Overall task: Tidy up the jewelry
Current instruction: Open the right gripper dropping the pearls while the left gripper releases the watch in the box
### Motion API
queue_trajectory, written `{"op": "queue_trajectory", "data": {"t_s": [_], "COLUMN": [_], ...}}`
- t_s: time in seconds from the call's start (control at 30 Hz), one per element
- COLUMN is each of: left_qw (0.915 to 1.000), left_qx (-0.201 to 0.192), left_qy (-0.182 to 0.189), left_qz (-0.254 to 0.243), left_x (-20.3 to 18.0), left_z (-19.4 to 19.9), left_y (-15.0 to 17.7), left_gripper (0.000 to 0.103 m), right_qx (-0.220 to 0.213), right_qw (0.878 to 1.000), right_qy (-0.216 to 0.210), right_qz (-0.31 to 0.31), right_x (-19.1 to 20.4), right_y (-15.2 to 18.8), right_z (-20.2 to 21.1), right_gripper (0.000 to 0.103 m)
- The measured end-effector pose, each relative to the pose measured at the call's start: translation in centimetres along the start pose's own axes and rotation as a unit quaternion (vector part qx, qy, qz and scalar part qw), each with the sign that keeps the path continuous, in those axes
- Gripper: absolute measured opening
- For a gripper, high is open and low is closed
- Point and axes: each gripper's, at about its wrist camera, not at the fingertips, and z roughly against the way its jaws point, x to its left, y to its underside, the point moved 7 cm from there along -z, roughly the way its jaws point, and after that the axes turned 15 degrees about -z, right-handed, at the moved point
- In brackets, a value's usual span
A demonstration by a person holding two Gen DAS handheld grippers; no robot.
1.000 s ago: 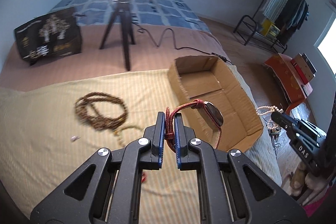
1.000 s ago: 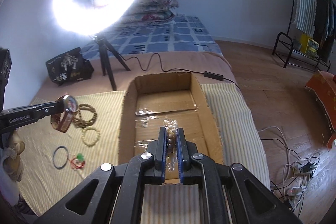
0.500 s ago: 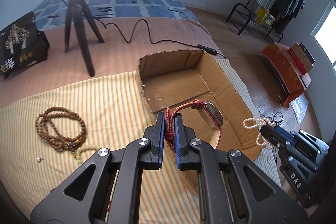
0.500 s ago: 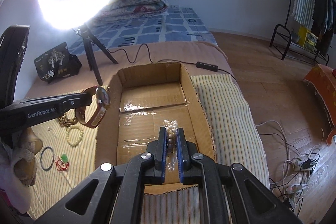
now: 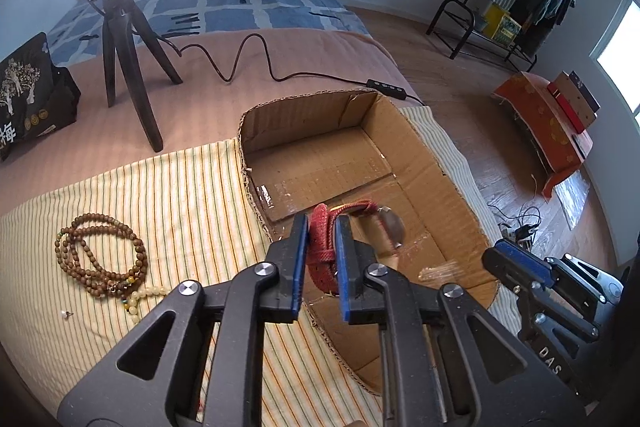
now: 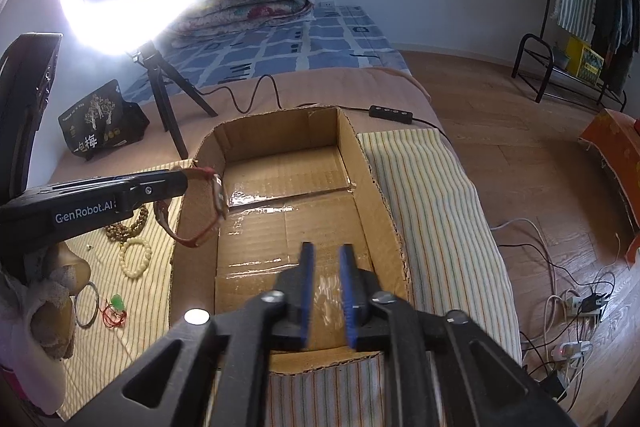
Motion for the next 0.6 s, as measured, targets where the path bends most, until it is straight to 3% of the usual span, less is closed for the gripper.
{"op": "queue_trajectory", "data": {"t_s": [0.1, 0.2, 0.33, 0.6], "left_qw": [1.0, 0.9999, 0.9998, 0.9997], "left_qx": [-0.008, -0.012, -0.014, -0.018], "left_qy": [-0.002, -0.004, -0.011, -0.018], "left_qz": [0.001, -0.002, -0.004, -0.008], "left_x": [0.1, 0.3, 0.6, 1.1], "left_z": [0.5, 1.0, 1.5, 2.7], "left_y": [-0.2, -0.4, -0.3, 0.2], "left_gripper": [0.015, 0.018, 0.018, 0.018], "right_qx": [-0.001, -0.003, -0.006, -0.009], "right_qw": [1.0, 1.0, 1.0, 1.0], "right_qy": [0.0, 0.008, 0.016, 0.023], "right_qz": [0.002, 0.005, 0.009, 0.014], "right_x": [0.2, 0.2, 0.4, 0.6], "right_y": [0.1, 0.2, 0.3, 0.6], "right_z": [0.0, 0.0, 0.0, 0.4], "right_gripper": [0.034, 0.056, 0.068, 0.075]}}
